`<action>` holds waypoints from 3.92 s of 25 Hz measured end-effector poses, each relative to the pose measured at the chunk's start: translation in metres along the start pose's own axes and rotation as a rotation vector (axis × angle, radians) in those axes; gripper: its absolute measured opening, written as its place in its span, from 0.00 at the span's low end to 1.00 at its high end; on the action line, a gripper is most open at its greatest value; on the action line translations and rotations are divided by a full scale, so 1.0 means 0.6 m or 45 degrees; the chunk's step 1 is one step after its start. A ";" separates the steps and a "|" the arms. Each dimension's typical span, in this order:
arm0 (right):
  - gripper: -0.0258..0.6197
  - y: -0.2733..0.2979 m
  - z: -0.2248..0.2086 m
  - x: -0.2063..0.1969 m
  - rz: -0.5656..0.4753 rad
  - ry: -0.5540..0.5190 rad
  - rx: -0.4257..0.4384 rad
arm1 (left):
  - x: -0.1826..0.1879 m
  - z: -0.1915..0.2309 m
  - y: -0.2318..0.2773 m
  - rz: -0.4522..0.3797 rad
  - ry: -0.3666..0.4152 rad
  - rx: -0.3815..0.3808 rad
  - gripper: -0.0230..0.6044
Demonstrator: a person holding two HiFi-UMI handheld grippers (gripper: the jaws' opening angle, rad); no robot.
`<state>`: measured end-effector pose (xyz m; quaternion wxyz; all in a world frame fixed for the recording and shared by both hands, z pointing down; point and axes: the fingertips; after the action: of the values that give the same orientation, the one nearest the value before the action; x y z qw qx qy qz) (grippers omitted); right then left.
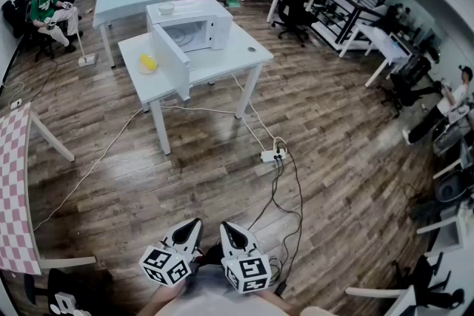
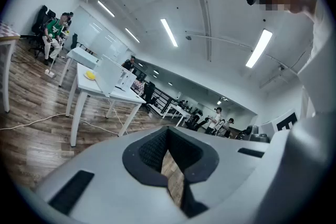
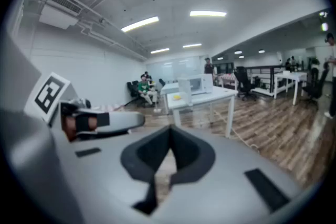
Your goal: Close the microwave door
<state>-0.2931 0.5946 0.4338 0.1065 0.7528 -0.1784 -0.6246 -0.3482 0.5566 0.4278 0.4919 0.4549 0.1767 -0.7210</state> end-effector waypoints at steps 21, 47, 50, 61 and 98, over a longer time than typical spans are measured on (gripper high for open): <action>0.08 0.066 -0.100 0.109 -0.069 0.060 0.159 | 0.088 -0.021 0.152 -0.009 0.040 0.021 0.06; 0.08 0.126 -0.234 0.181 -0.129 0.061 0.320 | 0.123 -0.033 0.299 -0.054 0.088 0.083 0.06; 0.08 0.142 -0.238 0.188 -0.131 0.053 0.328 | 0.129 -0.020 0.312 -0.050 0.075 0.085 0.06; 0.08 0.238 -0.272 0.219 -0.086 0.040 0.324 | 0.177 0.053 0.378 -0.061 0.034 0.091 0.06; 0.08 0.590 -0.316 0.371 -0.004 -0.010 0.282 | 0.418 0.331 0.559 -0.141 -0.037 0.059 0.06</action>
<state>-0.1206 0.1698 0.4060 0.0211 0.7577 -0.2457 -0.6042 -0.1780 0.1275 0.3883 0.4431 0.4452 0.1778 -0.7575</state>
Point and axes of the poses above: the fingertips, and each gripper's own axes: y forward along the fingers, z to its left, x out of its top, and after that the axes turned 2 degrees about x, right-handed
